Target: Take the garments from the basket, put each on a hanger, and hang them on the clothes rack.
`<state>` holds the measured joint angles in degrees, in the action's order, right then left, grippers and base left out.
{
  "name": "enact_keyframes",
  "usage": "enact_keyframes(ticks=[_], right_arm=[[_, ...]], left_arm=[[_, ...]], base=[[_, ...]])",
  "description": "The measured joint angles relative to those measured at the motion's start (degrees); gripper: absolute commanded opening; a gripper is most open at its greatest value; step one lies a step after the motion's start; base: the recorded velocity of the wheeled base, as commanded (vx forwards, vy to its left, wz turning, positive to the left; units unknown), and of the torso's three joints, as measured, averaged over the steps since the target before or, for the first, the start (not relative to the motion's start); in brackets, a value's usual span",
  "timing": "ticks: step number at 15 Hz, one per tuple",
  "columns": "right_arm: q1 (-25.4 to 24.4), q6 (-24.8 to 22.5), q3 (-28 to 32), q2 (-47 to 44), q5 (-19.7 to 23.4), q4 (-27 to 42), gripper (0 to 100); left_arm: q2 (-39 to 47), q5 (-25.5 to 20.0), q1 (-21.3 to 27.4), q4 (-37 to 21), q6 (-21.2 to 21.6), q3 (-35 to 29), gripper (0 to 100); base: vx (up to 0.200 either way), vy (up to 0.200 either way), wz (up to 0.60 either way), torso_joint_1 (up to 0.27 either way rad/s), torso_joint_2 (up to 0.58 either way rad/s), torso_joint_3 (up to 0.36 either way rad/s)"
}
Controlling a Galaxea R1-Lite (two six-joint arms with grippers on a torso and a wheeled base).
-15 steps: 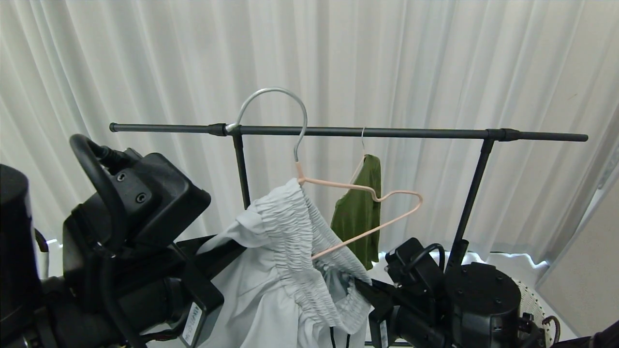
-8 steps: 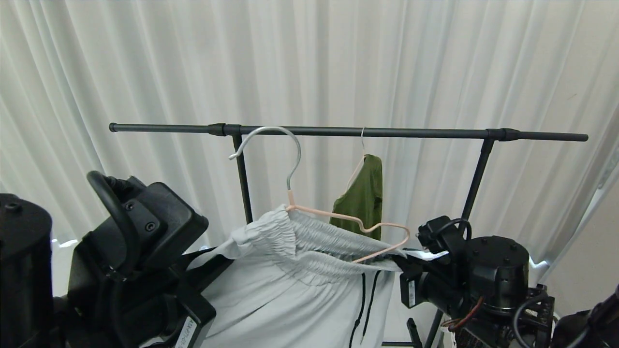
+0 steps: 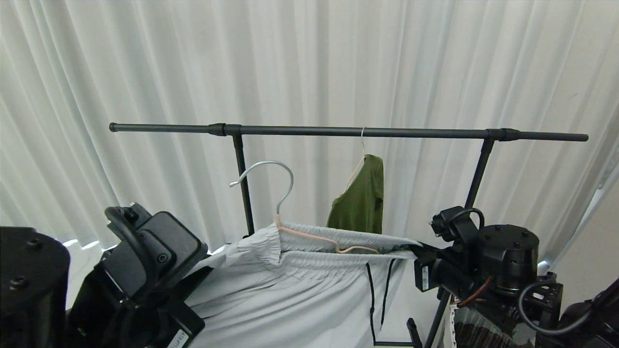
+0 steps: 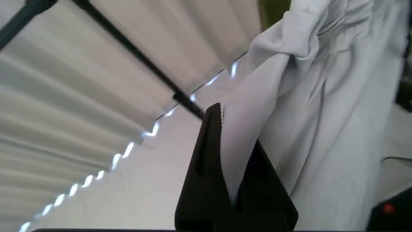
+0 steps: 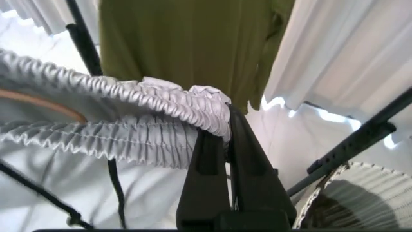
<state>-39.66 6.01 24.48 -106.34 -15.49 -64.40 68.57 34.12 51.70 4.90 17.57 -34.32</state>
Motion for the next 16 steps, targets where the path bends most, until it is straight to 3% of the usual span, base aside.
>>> enact_keyframes(ticks=[5,9,10,13,16], right_arm=[[-5.96,-1.55,-0.17,1.55,-0.12,-0.02,0],[-13.65,-3.5,-1.46,3.64,-0.23,-0.05,0],[-15.91,-3.58,-2.21,4.13,-0.21,-0.02,100],[-19.99,-4.95,-3.47,5.44,-0.12,0.13,100],[-19.98,-10.02,-6.6,6.91,0.96,0.2,100]], left_arm=[[5.32,11.82,0.0,0.43,-0.62,-0.41,0],[9.33,15.6,0.01,1.67,-5.17,-3.25,0],[10.12,16.1,0.2,1.83,-6.05,-3.78,0],[11.11,15.91,1.38,2.24,-6.57,-4.35,0],[11.0,15.63,4.41,2.71,-8.62,-4.02,0]], base=[[0.0,0.0,0.0,0.0,0.0,0.0],[0.0,0.0,0.0,0.0,0.0,0.0],[0.0,0.0,0.0,0.0,0.0,0.0],[0.0,0.0,0.0,0.0,0.0,0.0],[0.0,0.0,0.0,0.0,0.0,0.0]])
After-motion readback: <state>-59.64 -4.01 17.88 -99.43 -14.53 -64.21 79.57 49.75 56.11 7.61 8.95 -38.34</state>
